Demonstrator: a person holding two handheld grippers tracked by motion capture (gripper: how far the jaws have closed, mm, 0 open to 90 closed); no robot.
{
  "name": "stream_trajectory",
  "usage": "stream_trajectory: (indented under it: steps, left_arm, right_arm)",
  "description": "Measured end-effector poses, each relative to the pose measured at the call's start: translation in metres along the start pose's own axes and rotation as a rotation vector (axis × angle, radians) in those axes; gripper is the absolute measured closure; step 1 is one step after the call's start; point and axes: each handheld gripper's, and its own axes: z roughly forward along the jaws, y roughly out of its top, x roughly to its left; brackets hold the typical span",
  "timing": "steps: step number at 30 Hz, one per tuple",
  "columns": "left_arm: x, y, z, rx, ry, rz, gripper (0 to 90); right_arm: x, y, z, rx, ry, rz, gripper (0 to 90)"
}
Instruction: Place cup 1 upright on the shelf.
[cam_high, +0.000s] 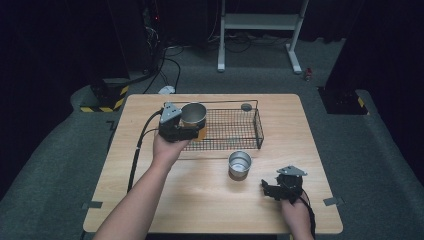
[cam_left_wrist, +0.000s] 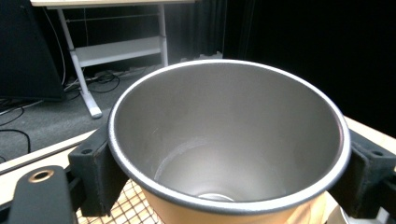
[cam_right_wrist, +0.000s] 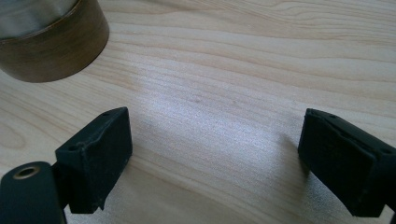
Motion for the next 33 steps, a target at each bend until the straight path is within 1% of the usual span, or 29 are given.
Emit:
stream_trajectory:
  steps: [4, 5, 16, 19, 23, 27, 33]
  left_arm:
    - [0.003, -0.001, 0.007, 0.022, 0.011, 0.003, 13.8]
    - [0.003, -0.001, 0.009, 0.023, 0.012, -0.002, 13.8]
    - [0.007, -0.002, 0.025, 0.03, 0.028, 0.006, 13.7]
    - [0.008, -0.003, 0.03, 0.026, 0.032, 0.003, 13.8]
    - [0.01, -0.006, 0.035, 0.035, 0.036, -0.005, 13.7]
    - [0.012, -0.009, 0.04, 0.047, 0.039, 0.0, 13.7]
    - [0.014, -0.013, 0.046, 0.045, 0.048, -0.009, 13.7]
  right_arm:
    - [0.0, 0.0, 0.0, 0.0, 0.0, -0.001, 10.0]
    - [0.0, 0.0, 0.0, -0.001, 0.0, -0.001, 10.0]
    - [0.0, 0.0, 0.0, -0.001, 0.0, 0.001, 10.0]
    - [0.0, 0.0, 0.0, -0.001, 0.0, 0.001, 10.0]
    - [0.0, 0.0, 0.0, -0.001, 0.0, -0.001, 10.0]
    - [0.0, 0.0, 0.0, -0.001, 0.0, -0.001, 10.0]
    - [0.0, 0.0, 0.0, -0.001, 0.0, -0.001, 10.0]
